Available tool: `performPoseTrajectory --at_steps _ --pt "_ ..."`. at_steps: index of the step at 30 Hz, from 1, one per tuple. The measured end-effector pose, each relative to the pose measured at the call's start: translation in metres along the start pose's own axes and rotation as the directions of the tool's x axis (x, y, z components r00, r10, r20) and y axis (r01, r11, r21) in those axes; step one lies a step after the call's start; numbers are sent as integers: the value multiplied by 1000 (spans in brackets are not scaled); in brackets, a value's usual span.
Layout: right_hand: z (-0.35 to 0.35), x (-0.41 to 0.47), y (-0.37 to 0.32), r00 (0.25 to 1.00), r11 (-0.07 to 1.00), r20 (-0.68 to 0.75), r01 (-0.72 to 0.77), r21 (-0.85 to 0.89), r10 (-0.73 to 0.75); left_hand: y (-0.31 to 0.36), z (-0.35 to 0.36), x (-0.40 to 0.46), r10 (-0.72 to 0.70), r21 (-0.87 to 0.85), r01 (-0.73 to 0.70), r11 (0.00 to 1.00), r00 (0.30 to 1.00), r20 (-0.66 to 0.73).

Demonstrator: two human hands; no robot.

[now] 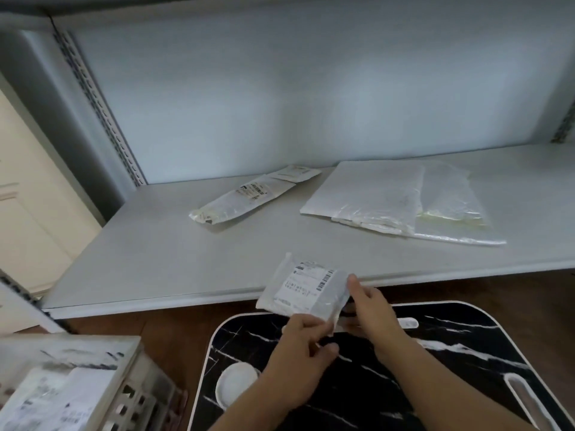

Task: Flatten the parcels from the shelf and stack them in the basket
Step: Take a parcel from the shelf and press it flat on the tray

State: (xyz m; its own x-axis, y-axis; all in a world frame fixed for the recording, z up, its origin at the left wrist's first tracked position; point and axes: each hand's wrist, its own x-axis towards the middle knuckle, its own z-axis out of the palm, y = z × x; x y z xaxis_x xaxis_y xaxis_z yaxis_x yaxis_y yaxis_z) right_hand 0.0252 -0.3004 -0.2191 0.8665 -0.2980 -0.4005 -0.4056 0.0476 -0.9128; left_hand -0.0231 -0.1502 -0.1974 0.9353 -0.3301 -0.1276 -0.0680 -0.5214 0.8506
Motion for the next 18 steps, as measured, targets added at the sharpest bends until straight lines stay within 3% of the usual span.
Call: performPoseTrajectory --at_steps 3,5,7,8,11,14,18 --pt "-4 -15 26 994 986 96 -63 156 48 -4 14 -30 14 87 -28 996 987 162" --pt "-14 -27 40 993 995 96 -73 71 66 -7 19 -43 -45 25 41 999 981 187" --pt "-25 -38 55 988 991 137 -51 -126 68 -17 19 -48 -144 -11 144 989 990 6" --pt "-29 -45 61 983 971 169 -27 -237 69 -28 19 -48 -166 56 175 983 977 -132" --pt "-34 -60 92 979 789 201 136 -600 -16 -66 25 -56 -168 243 261 934 923 -346" --pt "-32 -72 119 967 616 143 245 -749 -211 -96 43 -65 -133 337 237 911 943 -304" --pt "-33 -70 144 881 316 362 452 -834 -304 -111 72 -66 -53 522 163 837 974 -220"
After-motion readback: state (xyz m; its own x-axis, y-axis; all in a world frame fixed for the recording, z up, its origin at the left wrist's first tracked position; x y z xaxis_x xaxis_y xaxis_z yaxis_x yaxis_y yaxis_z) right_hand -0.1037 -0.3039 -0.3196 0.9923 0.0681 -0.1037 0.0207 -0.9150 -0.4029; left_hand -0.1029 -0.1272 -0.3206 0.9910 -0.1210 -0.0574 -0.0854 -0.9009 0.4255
